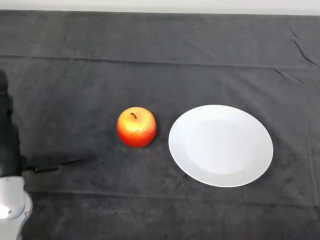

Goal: Move the apple to the plate

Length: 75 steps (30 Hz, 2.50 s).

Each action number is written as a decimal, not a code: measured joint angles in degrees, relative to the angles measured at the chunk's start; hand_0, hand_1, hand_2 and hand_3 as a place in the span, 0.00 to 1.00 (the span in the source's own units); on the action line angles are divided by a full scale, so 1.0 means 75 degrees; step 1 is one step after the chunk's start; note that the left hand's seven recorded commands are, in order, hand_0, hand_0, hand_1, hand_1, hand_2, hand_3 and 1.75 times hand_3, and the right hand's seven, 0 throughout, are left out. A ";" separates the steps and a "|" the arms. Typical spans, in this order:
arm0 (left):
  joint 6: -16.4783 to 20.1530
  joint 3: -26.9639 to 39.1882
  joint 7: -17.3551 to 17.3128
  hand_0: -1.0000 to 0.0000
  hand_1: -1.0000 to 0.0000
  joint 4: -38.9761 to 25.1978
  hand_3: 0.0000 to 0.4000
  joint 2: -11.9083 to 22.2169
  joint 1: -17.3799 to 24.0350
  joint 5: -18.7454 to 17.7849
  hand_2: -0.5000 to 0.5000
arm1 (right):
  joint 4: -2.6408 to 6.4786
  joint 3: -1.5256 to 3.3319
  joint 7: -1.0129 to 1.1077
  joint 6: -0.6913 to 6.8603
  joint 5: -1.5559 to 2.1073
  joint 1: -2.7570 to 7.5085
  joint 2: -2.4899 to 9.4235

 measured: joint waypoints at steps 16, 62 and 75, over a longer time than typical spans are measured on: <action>-0.0326 -0.0502 -0.0514 1.00 1.00 0.1343 0.00 -0.0276 -0.0789 -0.0077 0.50 | 0.0000 0.0001 0.0000 0.0000 0.0000 0.0000 0.0000; -0.0893 -0.1992 -0.0933 0.00 0.80 0.4138 1.00 -0.0999 -0.2224 -0.0383 0.10 | 0.0000 0.0003 0.0000 0.0001 0.0001 0.0001 0.0001; -0.0802 -0.1997 -0.0973 0.00 0.00 0.4359 1.00 -0.0995 -0.2595 -0.0381 0.50 | 0.0000 0.0002 0.0000 0.0001 0.0001 0.0001 0.0001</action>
